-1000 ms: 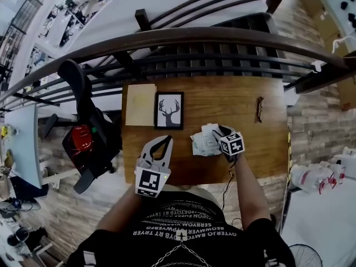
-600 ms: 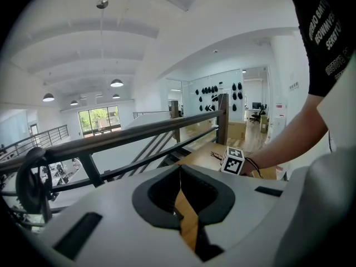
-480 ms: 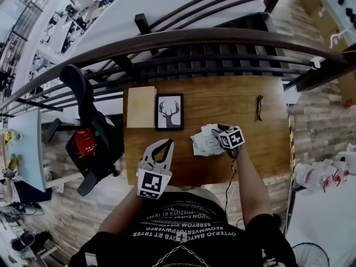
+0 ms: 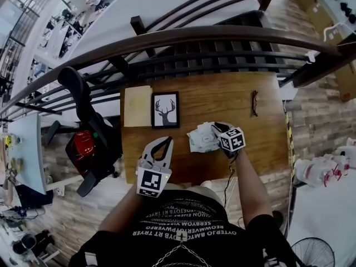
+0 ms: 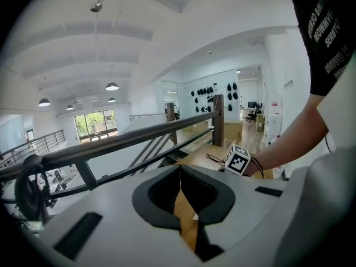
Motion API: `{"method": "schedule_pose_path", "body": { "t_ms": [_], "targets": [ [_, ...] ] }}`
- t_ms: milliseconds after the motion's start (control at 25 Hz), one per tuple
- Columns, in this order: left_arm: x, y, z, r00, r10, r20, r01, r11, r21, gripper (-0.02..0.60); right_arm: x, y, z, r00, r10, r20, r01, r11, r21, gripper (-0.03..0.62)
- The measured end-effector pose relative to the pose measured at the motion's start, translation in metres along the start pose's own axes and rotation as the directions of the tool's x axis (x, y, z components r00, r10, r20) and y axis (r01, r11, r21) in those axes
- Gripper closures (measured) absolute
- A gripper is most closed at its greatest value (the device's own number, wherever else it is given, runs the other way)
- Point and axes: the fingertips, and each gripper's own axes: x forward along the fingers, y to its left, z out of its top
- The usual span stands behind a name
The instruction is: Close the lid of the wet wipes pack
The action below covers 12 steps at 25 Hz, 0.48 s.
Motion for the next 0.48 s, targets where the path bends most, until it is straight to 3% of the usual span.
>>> {"method": "schedule_pose_path", "body": {
  "t_ms": [480],
  "targets": [
    [-0.018,-0.029,0.006,1.0,0.005,0.02,-0.006,1.0,0.014,0.554,-0.03,0.02,-0.023,1.0,0.01,0.015,-0.008,0.996,-0.087,0.511]
  ]
}}
